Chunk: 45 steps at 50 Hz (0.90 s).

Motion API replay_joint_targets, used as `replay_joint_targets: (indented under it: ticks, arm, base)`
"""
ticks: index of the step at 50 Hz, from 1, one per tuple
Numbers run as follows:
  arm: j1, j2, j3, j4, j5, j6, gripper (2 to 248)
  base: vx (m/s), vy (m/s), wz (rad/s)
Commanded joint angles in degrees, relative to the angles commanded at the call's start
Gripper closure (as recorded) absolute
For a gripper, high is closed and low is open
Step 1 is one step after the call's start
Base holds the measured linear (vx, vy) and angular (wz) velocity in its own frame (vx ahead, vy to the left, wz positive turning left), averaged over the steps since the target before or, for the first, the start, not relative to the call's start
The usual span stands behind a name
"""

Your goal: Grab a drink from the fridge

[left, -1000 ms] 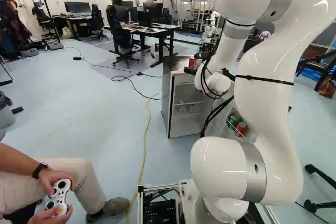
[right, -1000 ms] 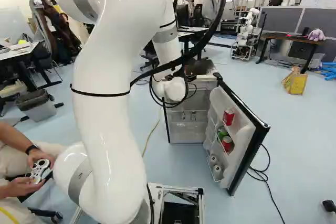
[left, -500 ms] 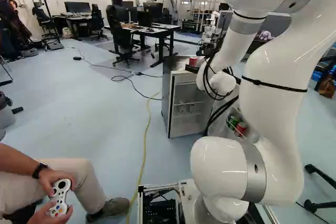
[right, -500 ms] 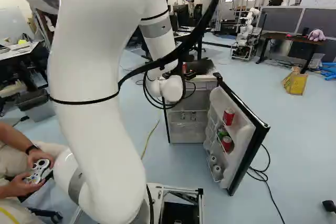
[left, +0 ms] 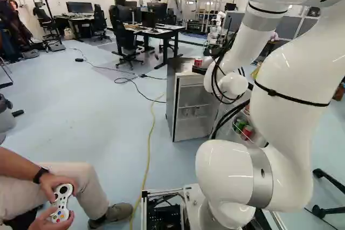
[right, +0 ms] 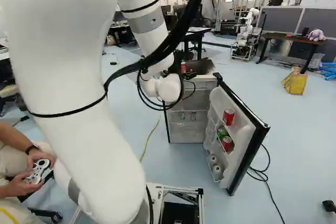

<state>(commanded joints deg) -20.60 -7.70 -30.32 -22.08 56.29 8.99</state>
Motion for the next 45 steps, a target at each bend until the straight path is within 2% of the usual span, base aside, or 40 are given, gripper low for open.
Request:
replay_joint_targets:
  ticks: [27, 45]
  arm:
    - [-1.86, 4.15, 4.08, 0.0, -5.33, 0.0, 3]
    - [-3.8, 6.38, 4.56, 0.0, -5.94, 0.0, 3]
  base:
    - [0.0, 0.0, 0.0]
    - [0.0, 0.0, 0.0]
